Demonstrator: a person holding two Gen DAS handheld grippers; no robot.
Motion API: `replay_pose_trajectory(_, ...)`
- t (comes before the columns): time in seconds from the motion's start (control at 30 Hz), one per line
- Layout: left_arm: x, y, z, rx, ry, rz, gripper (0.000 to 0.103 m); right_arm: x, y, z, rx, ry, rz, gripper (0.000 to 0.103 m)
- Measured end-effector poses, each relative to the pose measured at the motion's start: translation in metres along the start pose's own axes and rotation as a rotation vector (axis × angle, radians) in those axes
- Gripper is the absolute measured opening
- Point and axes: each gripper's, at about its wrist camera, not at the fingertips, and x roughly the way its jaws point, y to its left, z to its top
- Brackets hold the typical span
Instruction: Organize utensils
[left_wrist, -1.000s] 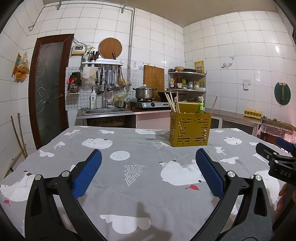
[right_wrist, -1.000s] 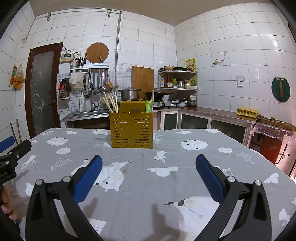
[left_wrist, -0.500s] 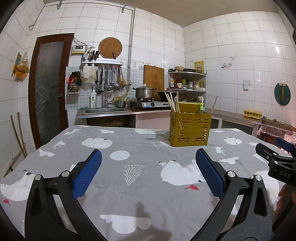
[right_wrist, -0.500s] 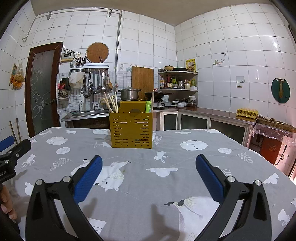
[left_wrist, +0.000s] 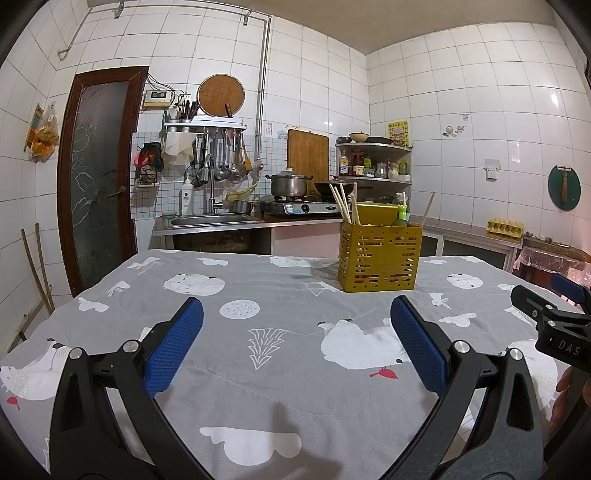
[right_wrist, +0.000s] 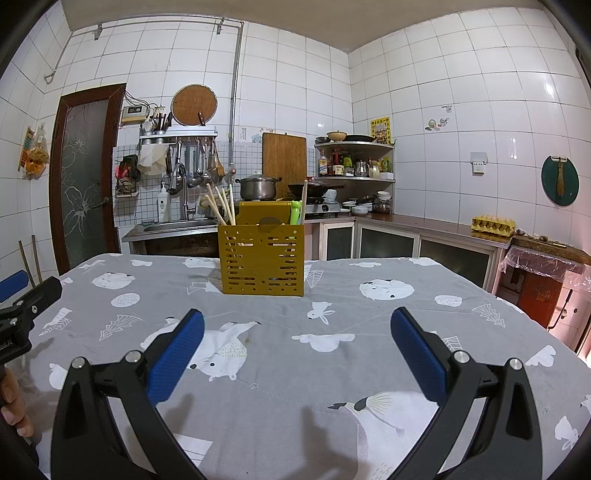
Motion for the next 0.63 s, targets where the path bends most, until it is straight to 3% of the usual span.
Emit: replay_pose_trajectory(0.63, -0.0008, -0.0004, 0.0014, -0.002, -0.003, 0.001, 0.098, 0.001, -0.0008, -0.0002, 0.001, 0.001, 0.0, 0.099)
